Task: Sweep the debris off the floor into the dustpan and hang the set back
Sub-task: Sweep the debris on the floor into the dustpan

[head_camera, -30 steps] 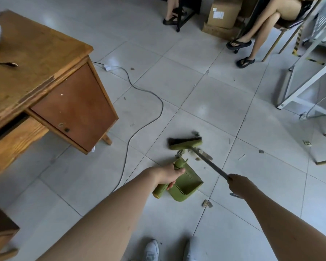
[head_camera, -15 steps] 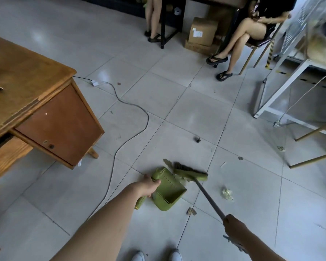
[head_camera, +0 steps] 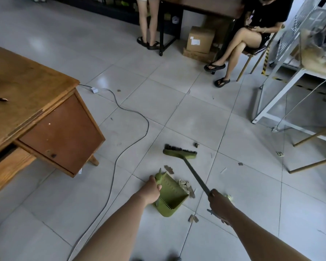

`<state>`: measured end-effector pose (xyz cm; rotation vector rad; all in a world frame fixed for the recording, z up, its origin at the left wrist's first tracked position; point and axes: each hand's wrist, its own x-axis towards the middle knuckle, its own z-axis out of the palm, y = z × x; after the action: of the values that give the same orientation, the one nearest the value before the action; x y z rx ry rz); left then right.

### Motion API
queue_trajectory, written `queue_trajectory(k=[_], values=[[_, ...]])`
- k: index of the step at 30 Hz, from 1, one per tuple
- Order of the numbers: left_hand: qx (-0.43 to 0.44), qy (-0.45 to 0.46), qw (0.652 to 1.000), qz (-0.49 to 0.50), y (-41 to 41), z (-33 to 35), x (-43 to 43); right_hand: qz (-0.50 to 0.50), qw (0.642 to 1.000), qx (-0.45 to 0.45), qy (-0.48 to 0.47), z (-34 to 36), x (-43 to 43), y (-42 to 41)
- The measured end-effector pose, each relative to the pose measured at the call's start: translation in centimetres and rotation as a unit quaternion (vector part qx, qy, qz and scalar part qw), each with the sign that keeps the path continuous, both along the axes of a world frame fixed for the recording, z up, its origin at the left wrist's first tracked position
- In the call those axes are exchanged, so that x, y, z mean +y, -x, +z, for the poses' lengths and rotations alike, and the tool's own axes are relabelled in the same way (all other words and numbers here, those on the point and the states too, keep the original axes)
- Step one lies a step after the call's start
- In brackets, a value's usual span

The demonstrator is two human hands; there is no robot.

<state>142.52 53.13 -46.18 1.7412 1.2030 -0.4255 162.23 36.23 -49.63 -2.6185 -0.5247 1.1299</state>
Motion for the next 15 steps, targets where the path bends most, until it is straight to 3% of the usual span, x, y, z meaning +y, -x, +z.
queue_trajectory(k=[8, 15], values=[[-0.011, 0.006, 1.000, -0.008, 0.2, -1.7, 0.7, 0.205, 0.974, -0.037, 0.086, -3.7, 3.1, 1.0], [0.011, -0.016, 0.998, -0.055, 2.7, -1.9, 2.2, 0.155, 0.980, -0.025, 0.124, -6.3, -7.6, 2.1]])
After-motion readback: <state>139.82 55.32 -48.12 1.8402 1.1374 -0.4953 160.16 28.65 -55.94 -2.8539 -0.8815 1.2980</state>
